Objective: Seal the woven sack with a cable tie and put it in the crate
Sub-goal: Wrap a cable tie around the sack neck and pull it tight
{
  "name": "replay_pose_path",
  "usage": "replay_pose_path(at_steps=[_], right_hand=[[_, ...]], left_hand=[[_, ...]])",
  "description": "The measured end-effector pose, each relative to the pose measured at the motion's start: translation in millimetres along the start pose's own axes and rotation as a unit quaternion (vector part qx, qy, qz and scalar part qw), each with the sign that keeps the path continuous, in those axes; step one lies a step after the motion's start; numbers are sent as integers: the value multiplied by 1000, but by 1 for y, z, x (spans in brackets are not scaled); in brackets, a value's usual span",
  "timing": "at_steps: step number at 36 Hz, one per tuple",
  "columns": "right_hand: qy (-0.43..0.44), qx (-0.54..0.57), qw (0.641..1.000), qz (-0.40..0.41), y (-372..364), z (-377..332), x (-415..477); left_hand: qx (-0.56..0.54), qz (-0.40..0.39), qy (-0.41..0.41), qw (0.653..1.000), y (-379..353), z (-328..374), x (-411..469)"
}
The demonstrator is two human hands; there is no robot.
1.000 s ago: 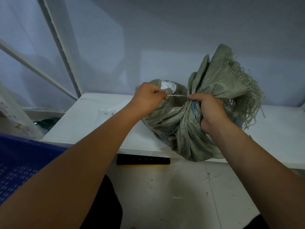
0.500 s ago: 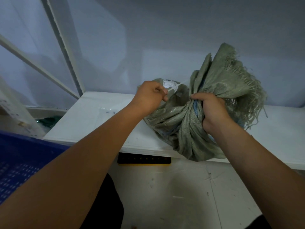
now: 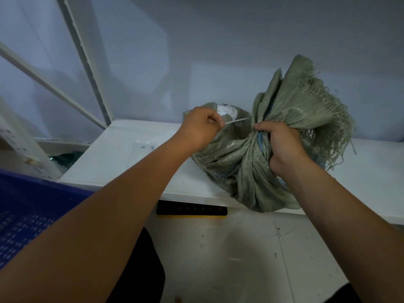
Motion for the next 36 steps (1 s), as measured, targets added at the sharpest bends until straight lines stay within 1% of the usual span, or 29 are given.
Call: replay_pose_path(at_steps=[5, 10, 15, 19, 21, 28, 32, 36], right_hand=[[2, 2, 1000, 6, -1, 0, -1], [12, 5, 1000, 7, -2, -2, -4], [39, 16, 999, -30, -9, -4, -6], [43, -5, 997, -71, -15, -1, -9], [48, -18, 996, -77, -17, 1, -12], [86, -87, 991, -54, -17, 0, -18], [117, -129, 984, -48, -17, -3, -21], [125, -150, 979, -54, -16, -2, -20]], left_hand=[[35, 2, -17, 999, 0, 1, 0], [53, -2, -8, 999, -2, 1, 1], [53, -4, -5, 999, -6, 1, 2], [49, -25, -24, 998, -9, 5, -2], [55, -47, -37, 997, -12, 9, -5], [58, -90, -66, 992, -17, 14, -8], [41, -103, -58, 992, -18, 16, -10], [11, -101, -41, 994, -17, 17, -11]])
Point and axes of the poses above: each hand's wrist, its own x-axis towards the middle knuckle, its own y-axis out of the back of the hand, z = x × y, the point moved 4 cm from there along x, towards the middle knuckle, and after that the axes turned 4 degrees about -y, right-handed, at the moved point
